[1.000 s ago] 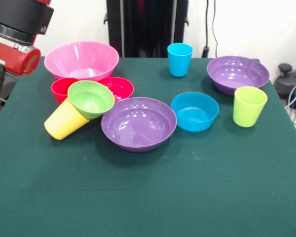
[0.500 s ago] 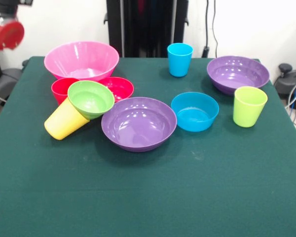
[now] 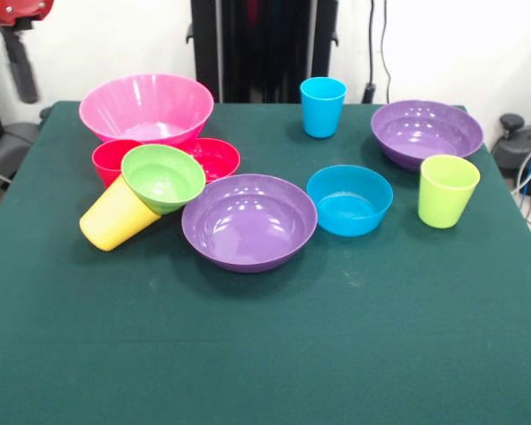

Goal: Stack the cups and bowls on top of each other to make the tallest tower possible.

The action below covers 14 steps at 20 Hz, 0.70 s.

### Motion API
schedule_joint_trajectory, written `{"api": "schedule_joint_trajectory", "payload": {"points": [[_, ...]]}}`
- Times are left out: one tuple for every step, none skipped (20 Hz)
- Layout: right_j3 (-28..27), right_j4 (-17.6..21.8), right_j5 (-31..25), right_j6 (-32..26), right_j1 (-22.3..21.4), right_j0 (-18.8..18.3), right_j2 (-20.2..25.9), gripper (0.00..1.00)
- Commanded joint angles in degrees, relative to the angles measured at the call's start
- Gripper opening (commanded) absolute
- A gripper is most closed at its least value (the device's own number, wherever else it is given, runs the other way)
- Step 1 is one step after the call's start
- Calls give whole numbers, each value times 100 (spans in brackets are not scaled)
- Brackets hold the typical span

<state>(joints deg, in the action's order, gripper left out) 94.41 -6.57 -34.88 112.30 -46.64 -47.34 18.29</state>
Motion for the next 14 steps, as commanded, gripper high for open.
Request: {"api": "schedule_joint_trajectory", "payload": {"points": [[2000, -1379, 941, 49, 806, -780, 2527, 0], [1964, -1221, 1078, 88, 829, -725, 2464, 0], [1894, -1083, 1076, 111, 808, -627, 2325, 0], [1779, -829, 1176, 157, 772, -444, 2079, 0], [1750, -714, 1295, 182, 791, -400, 2024, 0], [1681, -528, 1348, 209, 768, -262, 1825, 0], [1635, -401, 1415, 214, 768, -192, 1729, 0], [1589, -182, 1615, 206, 736, -58, 1557, 0], [1535, -106, 1584, 210, 725, 49, 1412, 0], [1431, 168, 1766, 224, 677, 315, 1052, 0], [1352, 317, 1887, 232, 667, 466, 847, 0], [1189, 538, 1803, 255, 658, 774, 427, 0], [1027, 758, 1718, 278, 648, 1081, 7, 0], [769, 1038, 1595, 361, 707, 1513, -559, 0]]}}
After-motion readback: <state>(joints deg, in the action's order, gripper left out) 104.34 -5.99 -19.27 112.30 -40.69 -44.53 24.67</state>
